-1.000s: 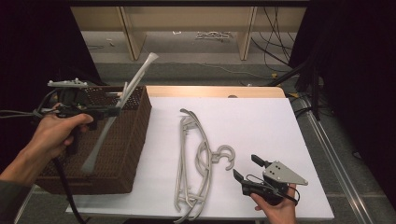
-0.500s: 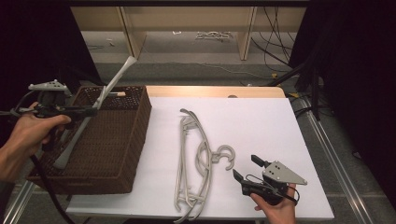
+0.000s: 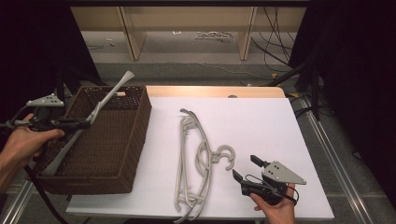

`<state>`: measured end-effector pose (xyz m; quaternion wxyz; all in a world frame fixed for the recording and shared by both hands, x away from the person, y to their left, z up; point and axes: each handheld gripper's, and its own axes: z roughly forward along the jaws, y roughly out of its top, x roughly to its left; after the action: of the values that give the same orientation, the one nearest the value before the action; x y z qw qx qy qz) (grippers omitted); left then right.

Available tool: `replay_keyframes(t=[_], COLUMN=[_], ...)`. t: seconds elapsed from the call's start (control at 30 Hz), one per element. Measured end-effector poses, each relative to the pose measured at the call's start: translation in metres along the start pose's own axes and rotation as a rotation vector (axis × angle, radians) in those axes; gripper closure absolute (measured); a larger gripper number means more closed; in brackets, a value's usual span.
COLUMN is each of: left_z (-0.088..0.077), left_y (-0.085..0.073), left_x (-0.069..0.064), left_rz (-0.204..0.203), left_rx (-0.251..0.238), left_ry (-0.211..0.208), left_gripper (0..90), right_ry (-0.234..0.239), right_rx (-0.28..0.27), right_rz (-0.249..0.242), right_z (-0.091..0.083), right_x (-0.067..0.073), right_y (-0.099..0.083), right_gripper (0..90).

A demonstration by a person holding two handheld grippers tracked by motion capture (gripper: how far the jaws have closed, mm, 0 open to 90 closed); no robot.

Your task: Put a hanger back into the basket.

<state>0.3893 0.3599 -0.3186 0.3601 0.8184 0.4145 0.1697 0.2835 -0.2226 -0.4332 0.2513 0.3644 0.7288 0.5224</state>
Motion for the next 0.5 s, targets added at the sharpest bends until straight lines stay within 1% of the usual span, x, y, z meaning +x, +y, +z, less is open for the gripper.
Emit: replay_keyframes(t=[0.03,0.1,0.17,0.2,0.23,0.3,0.33,0.37,0.43,0.47,0.5], left_z=[0.002,0.006,0.009,0.011,0.013,0.017,0.018,0.020,0.025,0.026,0.026], left_y=[-0.002,-0.006,-0.010,-0.012,-0.013,-0.015,-0.015,-0.016,-0.017,-0.017,-0.017], left_x=[0.001,0.000,0.000,-0.001,-0.001,-0.002,-0.001,-0.002,-0.004,-0.004,-0.004], left_rz=[0.003,-0.009,-0.002,-0.006,0.003,-0.012,-0.006,-0.015,-0.026,-0.018,-0.018], left_rx=[0.014,0.029,0.049,0.051,0.066,0.064,0.075,0.076,0.074,0.093,0.093], left_ry=[0.000,-0.003,-0.008,-0.006,-0.007,-0.003,-0.003,-0.003,-0.001,-0.005,-0.005], left_gripper=[82.1,82.0,82.1,82.0,82.0,82.0,82.0,82.0,82.0,82.0,82.0], right_ry=[0.003,0.000,0.001,0.001,0.001,0.002,0.003,0.015,0.016,0.016,0.016], right_rx=[0.003,0.002,0.004,0.005,0.005,0.005,0.006,-0.005,-0.007,-0.006,-0.006], right_rz=[0.002,0.001,0.002,0.001,0.003,0.002,0.001,0.006,0.007,0.007,0.007], right_z=[0.000,0.000,0.000,0.000,0.000,0.000,0.000,0.002,0.002,0.002,0.002], right_x=[0.000,0.000,0.000,0.000,0.000,0.000,0.000,0.000,0.000,0.000,0.000], right_y=[0.000,0.000,0.000,0.000,0.000,0.000,0.000,-0.001,-0.001,-0.001,-0.001], right_gripper=[21.8,21.9,21.9,21.9,21.9,21.9,22.0,22.1,22.1,22.2,22.2])
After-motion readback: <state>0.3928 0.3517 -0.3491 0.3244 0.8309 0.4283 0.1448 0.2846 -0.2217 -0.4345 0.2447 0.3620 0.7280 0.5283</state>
